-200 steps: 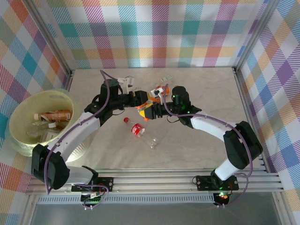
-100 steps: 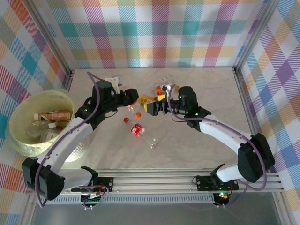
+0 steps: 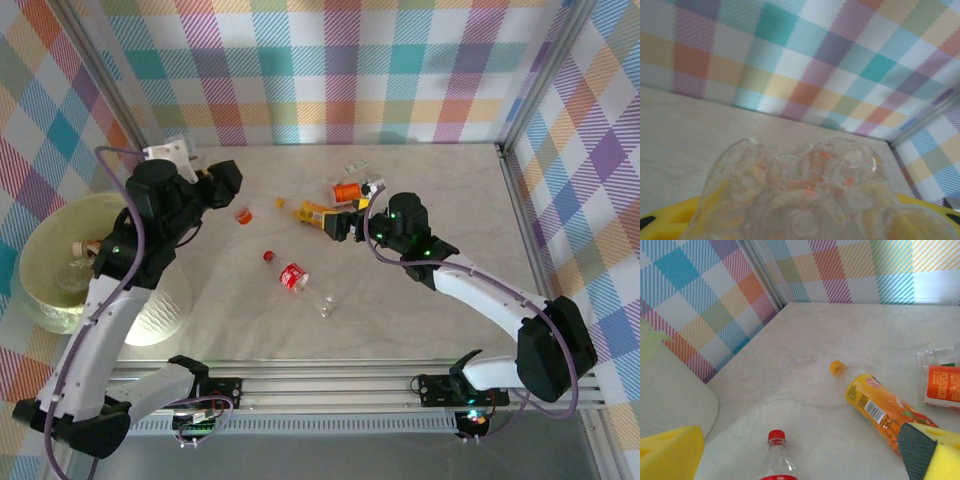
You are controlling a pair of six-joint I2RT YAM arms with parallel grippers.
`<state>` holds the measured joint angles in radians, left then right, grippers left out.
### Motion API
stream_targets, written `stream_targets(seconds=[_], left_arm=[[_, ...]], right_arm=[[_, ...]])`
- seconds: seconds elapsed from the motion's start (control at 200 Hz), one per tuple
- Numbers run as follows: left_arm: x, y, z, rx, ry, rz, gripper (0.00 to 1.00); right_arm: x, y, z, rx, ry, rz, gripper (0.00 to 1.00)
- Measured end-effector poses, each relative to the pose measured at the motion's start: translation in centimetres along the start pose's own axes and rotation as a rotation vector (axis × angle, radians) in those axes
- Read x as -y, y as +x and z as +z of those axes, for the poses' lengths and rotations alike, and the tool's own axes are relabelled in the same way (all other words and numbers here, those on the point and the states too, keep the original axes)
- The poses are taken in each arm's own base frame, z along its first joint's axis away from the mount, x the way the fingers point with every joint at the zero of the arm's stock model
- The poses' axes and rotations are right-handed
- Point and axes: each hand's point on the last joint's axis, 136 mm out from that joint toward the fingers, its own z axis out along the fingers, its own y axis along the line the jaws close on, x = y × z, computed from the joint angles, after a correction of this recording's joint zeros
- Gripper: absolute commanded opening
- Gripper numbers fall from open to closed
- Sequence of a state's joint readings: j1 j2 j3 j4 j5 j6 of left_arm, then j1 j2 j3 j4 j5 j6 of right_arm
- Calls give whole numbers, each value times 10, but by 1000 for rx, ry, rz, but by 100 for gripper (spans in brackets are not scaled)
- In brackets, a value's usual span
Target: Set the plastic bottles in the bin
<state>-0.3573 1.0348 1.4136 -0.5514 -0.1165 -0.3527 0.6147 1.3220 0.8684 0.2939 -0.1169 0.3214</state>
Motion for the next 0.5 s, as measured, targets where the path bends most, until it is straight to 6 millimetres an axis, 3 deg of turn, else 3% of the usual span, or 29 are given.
stream_targets(seconds=[0.165,0.355,0.5], left_arm=[[-26,-42,-34,129,-159,42,54],[-66,-63,-49,218,-348,43,53],[-117,-89,-60,273,-561,20,53]], right_arm=[[6,4,0,20,11,7,100],[6,0,2,43,3,15,100],[7,2,4,37,5,14,100]])
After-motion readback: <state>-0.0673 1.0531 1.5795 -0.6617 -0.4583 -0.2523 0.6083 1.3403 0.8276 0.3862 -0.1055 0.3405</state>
